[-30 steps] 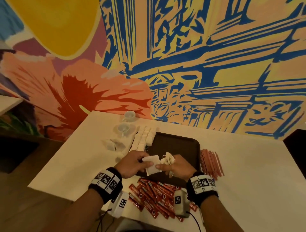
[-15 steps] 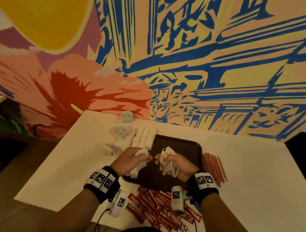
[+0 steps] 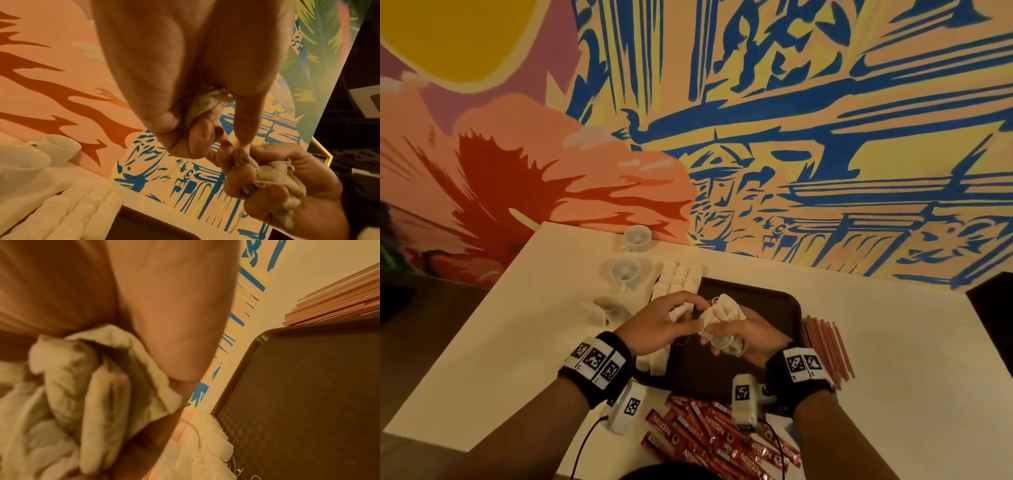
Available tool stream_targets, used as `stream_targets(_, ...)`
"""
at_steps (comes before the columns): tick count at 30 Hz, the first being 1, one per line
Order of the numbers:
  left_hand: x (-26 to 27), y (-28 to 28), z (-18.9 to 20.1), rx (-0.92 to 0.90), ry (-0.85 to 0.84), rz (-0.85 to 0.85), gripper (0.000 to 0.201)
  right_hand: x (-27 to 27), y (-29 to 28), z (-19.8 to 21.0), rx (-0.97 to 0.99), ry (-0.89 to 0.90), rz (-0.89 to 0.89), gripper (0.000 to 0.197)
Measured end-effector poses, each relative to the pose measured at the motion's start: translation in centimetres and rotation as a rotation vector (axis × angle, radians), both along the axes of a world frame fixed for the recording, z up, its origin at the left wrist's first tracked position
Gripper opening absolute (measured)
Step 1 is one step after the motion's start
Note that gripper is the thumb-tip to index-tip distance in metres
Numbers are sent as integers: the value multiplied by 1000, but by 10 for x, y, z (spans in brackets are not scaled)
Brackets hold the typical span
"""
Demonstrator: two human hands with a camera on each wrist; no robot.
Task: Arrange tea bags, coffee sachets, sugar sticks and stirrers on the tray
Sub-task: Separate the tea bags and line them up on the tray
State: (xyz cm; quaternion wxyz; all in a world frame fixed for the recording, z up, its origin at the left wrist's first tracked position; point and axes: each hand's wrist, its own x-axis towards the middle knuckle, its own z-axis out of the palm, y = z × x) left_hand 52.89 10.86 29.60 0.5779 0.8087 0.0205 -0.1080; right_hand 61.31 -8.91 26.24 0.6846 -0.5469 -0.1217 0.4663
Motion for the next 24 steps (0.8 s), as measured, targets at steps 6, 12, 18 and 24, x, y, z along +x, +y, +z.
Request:
stream_targets(6, 7, 6, -7, -28, -29, 21, 11, 3, 5, -4, -32, -24, -36, 50)
stream_targets(12, 11, 7, -11, -36, -18, -28, 19, 5, 11, -2, -8, -51, -6, 48)
stream_targets(18, 14, 13, -14, -115, -156, 142, 12, 8, 7, -1, -19, 20, -82, 49)
stream_targets(24, 12, 12, -17, -199, -209, 138, 13, 11, 12, 2, -21, 77, -65, 37)
